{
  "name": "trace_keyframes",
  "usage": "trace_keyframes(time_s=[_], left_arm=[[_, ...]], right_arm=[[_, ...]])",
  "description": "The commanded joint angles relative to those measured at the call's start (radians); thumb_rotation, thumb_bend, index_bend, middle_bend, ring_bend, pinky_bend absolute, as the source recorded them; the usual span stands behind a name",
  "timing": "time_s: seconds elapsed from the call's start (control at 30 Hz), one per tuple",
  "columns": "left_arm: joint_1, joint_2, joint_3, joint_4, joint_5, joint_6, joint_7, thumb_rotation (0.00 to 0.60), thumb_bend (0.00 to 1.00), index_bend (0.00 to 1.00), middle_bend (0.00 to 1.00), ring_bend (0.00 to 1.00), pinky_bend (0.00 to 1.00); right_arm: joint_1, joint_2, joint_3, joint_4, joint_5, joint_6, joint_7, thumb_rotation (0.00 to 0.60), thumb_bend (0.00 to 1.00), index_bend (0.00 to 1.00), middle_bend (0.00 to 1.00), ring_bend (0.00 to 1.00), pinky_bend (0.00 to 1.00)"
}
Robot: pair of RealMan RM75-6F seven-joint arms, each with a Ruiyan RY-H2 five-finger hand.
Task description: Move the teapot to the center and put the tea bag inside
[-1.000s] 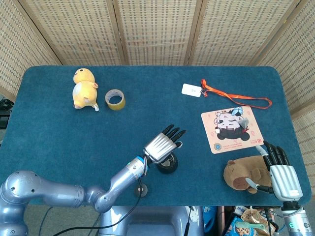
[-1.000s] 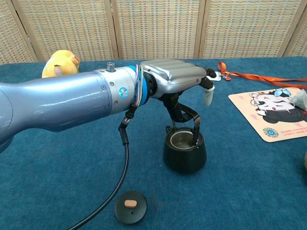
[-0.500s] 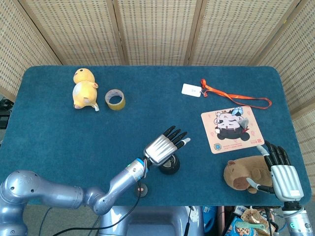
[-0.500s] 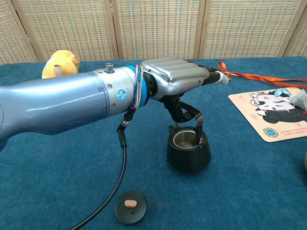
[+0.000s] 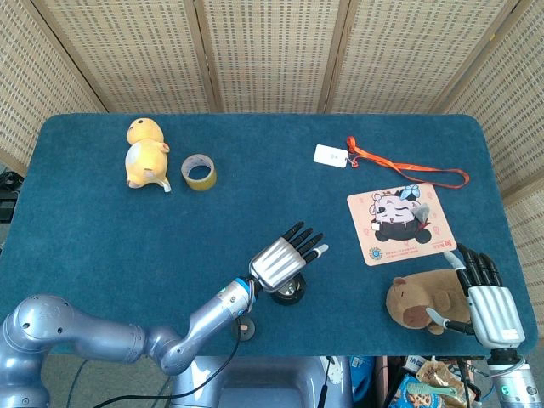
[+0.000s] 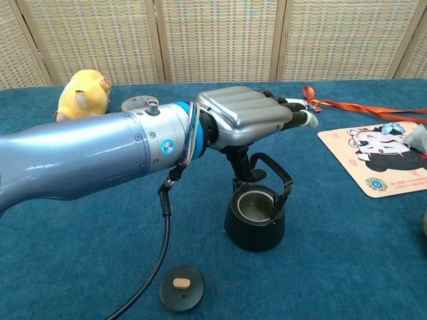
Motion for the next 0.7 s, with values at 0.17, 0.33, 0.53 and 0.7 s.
trace_keyframes(time_s=[0.17,0.33,0.53,0.7], left_arm=[[0.009,0.023,0.016,-0.022,0.0,0.002,0.014,0.6,0.35,0.0,0.0,0.0,0.0],[0.025,0.045,0.018,-0.045,0.008,0.017,0.004,0.6,0.35,0.0,0.0,0.0,0.0],[0.077,0.117,0.015,-0.102,0.041,0.066,-0.054,0.6,0.35,0.0,0.0,0.0,0.0],[0.13,0.217,0.025,-0.188,0.029,0.093,-0.092,0.6,0.35,0.0,0.0,0.0,0.0]], right_arm=[[0.001,-0.002,0.002,0.0,0.0,-0.001,0.0,0.416,0.33,0.09,0.09,0.0,0.06],[0.004,-0.001,0.003,-0.001,0.001,-0.005,-0.003,0.42,0.33,0.09,0.09,0.0,0.06],[0.009,0.004,0.008,-0.003,0.007,-0.01,-0.003,0.416,0.33,0.09,0.09,0.0,0.06],[0.017,0.005,0.011,-0.002,0.008,-0.021,0.003,0.431,0.33,0.09,0.09,0.0,0.06]])
